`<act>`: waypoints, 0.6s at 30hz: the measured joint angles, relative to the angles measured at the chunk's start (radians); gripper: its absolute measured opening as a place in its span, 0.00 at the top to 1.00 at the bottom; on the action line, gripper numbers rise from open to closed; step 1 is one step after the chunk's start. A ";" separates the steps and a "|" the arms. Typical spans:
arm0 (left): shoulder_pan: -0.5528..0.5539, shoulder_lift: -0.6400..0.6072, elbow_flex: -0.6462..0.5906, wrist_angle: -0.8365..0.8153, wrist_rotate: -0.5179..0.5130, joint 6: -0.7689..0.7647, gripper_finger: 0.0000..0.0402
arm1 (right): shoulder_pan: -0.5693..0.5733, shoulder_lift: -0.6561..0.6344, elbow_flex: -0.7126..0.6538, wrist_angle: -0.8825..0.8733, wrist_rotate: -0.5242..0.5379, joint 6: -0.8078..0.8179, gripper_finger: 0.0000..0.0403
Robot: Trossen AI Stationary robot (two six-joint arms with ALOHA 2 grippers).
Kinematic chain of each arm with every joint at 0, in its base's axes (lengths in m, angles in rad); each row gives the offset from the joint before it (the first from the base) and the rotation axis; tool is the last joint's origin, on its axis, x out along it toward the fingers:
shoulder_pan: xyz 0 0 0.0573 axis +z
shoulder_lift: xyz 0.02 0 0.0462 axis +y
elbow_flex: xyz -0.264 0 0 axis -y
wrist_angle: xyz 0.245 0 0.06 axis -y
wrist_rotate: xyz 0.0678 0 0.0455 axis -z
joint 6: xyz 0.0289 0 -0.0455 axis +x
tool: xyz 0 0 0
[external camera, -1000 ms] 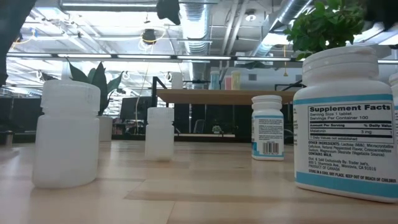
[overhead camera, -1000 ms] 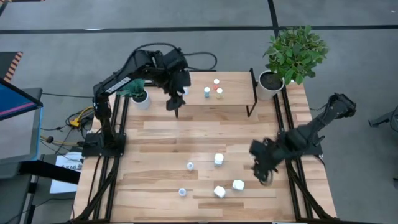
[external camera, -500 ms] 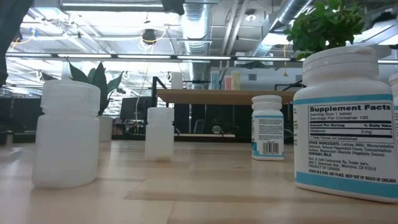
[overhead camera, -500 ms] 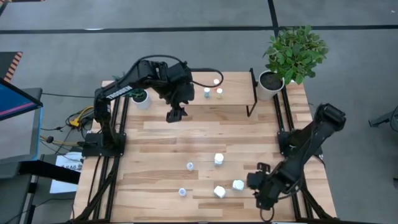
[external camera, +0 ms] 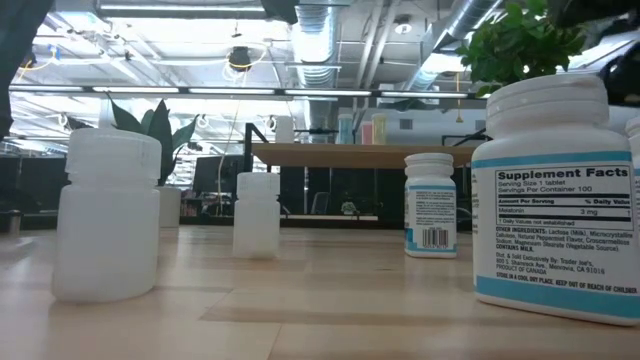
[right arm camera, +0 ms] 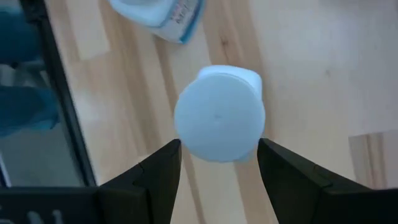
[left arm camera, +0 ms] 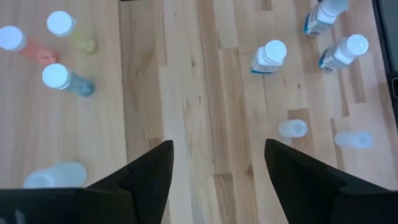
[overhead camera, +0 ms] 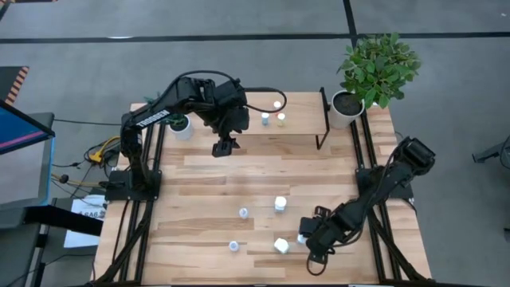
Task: Pick and place medicine bottles onto shelf by color
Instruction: Put the middle large white pill bottle on the shelf
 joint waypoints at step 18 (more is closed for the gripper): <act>0.001 0.000 0.000 0.000 -0.026 0.030 0.41 | -0.093 0.005 0.006 0.042 0.010 0.040 0.42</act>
